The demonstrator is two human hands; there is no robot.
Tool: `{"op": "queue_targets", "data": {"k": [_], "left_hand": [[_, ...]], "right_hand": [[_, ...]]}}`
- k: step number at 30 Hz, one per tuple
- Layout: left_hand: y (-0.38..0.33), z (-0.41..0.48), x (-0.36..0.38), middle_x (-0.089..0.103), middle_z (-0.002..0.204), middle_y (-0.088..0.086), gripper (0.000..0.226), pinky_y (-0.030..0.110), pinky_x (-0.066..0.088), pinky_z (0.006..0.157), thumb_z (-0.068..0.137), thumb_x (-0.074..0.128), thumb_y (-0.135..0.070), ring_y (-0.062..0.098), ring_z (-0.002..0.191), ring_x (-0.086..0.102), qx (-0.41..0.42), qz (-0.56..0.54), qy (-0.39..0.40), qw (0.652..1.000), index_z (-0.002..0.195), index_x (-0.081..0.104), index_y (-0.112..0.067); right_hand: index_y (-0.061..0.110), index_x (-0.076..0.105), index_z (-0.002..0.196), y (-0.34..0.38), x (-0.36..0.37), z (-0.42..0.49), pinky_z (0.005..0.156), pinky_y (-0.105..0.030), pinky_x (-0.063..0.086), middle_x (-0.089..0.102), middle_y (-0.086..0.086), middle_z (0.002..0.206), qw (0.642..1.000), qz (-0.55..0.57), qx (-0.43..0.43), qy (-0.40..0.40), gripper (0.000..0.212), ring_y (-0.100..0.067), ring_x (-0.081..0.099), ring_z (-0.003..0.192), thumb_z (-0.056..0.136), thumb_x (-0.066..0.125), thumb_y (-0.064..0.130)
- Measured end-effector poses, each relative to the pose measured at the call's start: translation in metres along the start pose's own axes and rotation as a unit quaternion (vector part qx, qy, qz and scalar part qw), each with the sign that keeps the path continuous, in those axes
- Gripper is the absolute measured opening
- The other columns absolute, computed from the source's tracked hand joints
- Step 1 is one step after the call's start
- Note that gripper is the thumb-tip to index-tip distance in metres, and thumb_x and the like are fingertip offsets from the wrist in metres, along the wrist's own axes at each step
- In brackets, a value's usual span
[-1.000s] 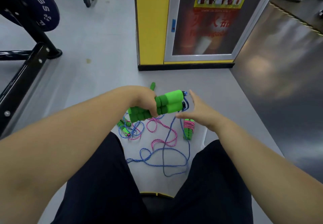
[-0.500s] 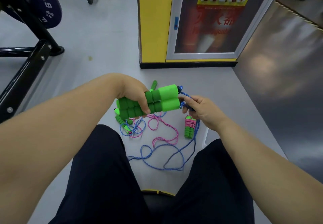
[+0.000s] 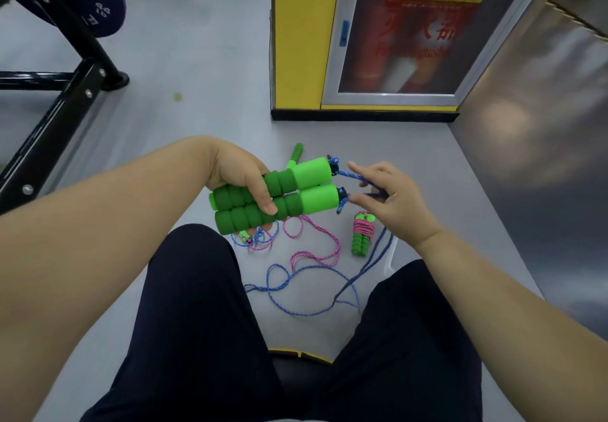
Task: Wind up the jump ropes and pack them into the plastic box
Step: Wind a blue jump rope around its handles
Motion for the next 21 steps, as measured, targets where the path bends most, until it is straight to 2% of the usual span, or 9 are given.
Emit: {"op": "queue_targets", "data": {"k": [3, 6, 8, 11, 15, 16, 18, 19, 21], "left_hand": [[0.006, 0.001, 0.004, 0.068, 0.088, 0.018, 0.061, 0.042, 0.056, 0.065, 0.055, 0.087, -0.019, 0.032, 0.073, 0.067, 0.01, -0.015, 0.044, 0.999, 0.107, 0.061, 0.0], [0.01, 0.003, 0.008, 0.068, 0.088, 0.019, 0.07, 0.043, 0.056, 0.066, 0.047, 0.092, -0.024, 0.033, 0.074, 0.067, 0.016, -0.023, 0.073, 0.997, 0.106, 0.062, 0.0], [0.012, 0.004, 0.009, 0.068, 0.088, 0.018, 0.063, 0.043, 0.056, 0.066, 0.05, 0.091, -0.023, 0.032, 0.074, 0.068, 0.015, -0.017, 0.077, 0.997, 0.103, 0.064, -0.002], [0.014, 0.003, 0.013, 0.067, 0.09, 0.018, 0.028, 0.045, 0.057, 0.07, 0.07, 0.075, -0.012, 0.031, 0.075, 0.067, -0.002, 0.018, 0.08, 0.997, 0.096, 0.068, -0.006], [0.014, 0.005, 0.01, 0.07, 0.093, 0.015, 0.016, 0.038, 0.057, 0.07, 0.079, 0.067, -0.005, 0.028, 0.076, 0.069, -0.042, 0.094, 0.029, 0.994, 0.095, 0.067, -0.007], [0.013, 0.006, 0.008, 0.07, 0.093, 0.014, 0.014, 0.037, 0.057, 0.071, 0.081, 0.068, -0.005, 0.027, 0.076, 0.069, -0.047, 0.112, 0.009, 0.993, 0.095, 0.066, -0.007], [0.008, 0.008, 0.001, 0.071, 0.092, 0.012, 0.013, 0.035, 0.057, 0.068, 0.083, 0.067, -0.006, 0.026, 0.077, 0.069, -0.044, 0.129, -0.046, 0.99, 0.095, 0.065, -0.008], [0.004, 0.009, -0.001, 0.071, 0.089, 0.011, 0.012, 0.033, 0.057, 0.065, 0.083, 0.067, -0.006, 0.026, 0.077, 0.068, -0.038, 0.133, -0.075, 0.988, 0.095, 0.064, -0.009], [-0.004, 0.01, -0.003, 0.069, 0.085, 0.008, 0.012, 0.033, 0.057, 0.065, 0.082, 0.069, -0.009, 0.025, 0.077, 0.067, -0.022, 0.141, -0.128, 0.981, 0.091, 0.062, -0.013]], "right_hand": [[0.011, 0.04, 0.136, 0.011, 0.006, -0.006, 0.056, -0.03, 0.051, 0.059, -0.013, 0.089, 0.958, -0.227, -0.174, 0.003, 0.055, -0.021, 0.057, 0.071, 0.086, 0.053, 0.03], [0.015, 0.039, 0.131, 0.026, 0.003, -0.008, 0.039, -0.033, 0.048, 0.062, -0.013, 0.08, 0.919, -0.283, -0.271, -0.042, 0.036, -0.027, 0.054, 0.054, 0.098, 0.04, 0.028], [0.016, 0.043, 0.128, 0.03, 0.005, -0.011, 0.038, -0.032, 0.046, 0.064, -0.01, 0.077, 0.899, -0.295, -0.324, -0.019, 0.031, -0.023, 0.055, 0.054, 0.101, 0.034, 0.027], [0.021, 0.053, 0.12, 0.027, 0.01, -0.011, 0.035, -0.025, 0.039, 0.066, -0.004, 0.076, 0.872, -0.34, -0.352, 0.021, 0.029, -0.022, 0.057, 0.054, 0.101, 0.032, 0.029], [0.02, 0.073, 0.09, 0.024, 0.022, -0.008, 0.038, -0.019, 0.027, 0.064, 0.001, 0.068, 0.869, -0.354, -0.33, 0.102, 0.049, -0.022, 0.057, 0.05, 0.098, 0.029, 0.041], [0.02, 0.071, 0.087, 0.022, 0.025, -0.005, 0.04, -0.02, 0.027, 0.061, 0.004, 0.066, 0.876, -0.36, -0.29, 0.137, 0.045, -0.02, 0.057, 0.052, 0.096, 0.033, 0.043], [0.015, 0.067, 0.092, 0.002, 0.031, 0.001, 0.05, -0.019, 0.032, 0.054, 0.011, 0.064, 0.909, -0.32, -0.069, 0.257, 0.037, -0.008, 0.056, 0.06, 0.096, 0.039, 0.039], [0.013, 0.065, 0.096, -0.012, 0.034, -0.004, 0.05, -0.014, 0.031, 0.053, 0.013, 0.061, 0.92, -0.233, 0.08, 0.304, 0.033, 0.0, 0.052, 0.057, 0.098, 0.04, 0.034], [0.007, 0.062, 0.102, -0.027, 0.044, -0.019, 0.042, -0.013, 0.028, 0.055, 0.011, 0.05, 0.903, 0.028, 0.318, 0.287, 0.031, 0.0, 0.041, 0.04, 0.101, 0.037, 0.025]]}}
Point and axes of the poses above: each hand's wrist, its own z-axis towards the middle knuckle, its own x-axis out of the palm, y = z × x, the point moved 7 cm from there along z, towards the middle knuckle
